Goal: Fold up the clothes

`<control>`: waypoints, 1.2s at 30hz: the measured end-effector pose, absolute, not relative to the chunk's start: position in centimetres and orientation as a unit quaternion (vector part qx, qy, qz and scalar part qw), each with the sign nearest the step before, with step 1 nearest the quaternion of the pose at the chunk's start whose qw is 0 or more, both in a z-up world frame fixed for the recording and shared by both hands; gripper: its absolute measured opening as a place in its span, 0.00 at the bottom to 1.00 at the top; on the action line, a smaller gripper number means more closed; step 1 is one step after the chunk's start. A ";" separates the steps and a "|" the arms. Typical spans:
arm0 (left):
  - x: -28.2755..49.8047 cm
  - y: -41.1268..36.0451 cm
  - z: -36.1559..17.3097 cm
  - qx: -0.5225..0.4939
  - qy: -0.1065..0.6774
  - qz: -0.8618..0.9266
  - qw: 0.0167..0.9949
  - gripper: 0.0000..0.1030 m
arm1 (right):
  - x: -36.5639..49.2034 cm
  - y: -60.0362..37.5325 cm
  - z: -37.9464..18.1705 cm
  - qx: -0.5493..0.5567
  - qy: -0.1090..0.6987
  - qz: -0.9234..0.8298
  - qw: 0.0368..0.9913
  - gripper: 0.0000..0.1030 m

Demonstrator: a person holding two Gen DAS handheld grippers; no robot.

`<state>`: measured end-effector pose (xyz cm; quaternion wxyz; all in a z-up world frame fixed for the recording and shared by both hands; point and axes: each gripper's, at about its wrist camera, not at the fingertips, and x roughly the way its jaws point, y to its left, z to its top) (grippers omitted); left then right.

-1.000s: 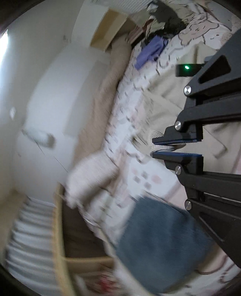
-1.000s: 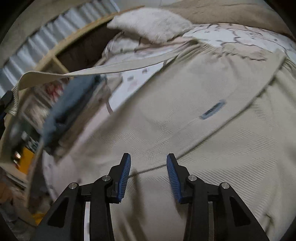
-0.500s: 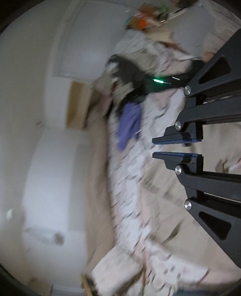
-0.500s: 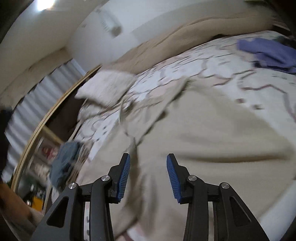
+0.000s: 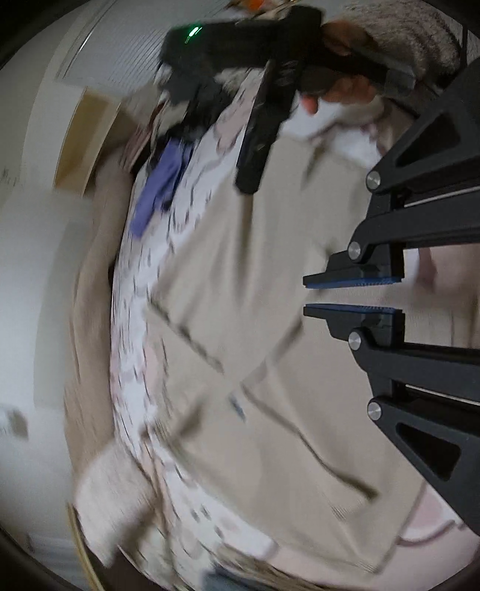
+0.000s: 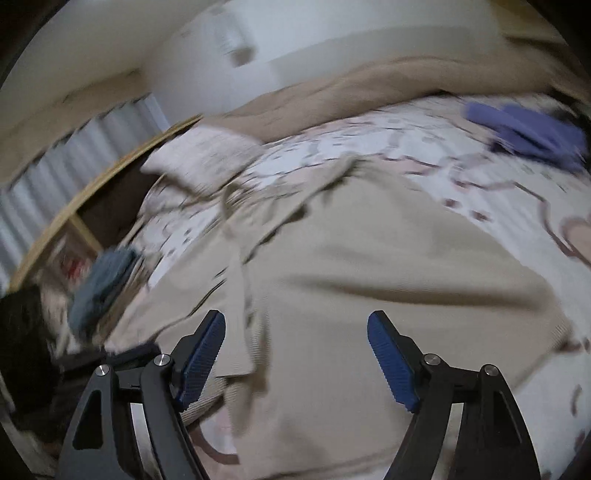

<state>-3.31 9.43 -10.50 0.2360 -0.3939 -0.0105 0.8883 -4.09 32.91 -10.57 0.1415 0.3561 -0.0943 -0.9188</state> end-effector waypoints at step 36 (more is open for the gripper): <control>-5.3 0.9 -16.5 -0.433 -0.131 0.879 0.148 0.44 | -4.9 41.8 -0.4 0.198 -0.305 -0.928 0.080 0.03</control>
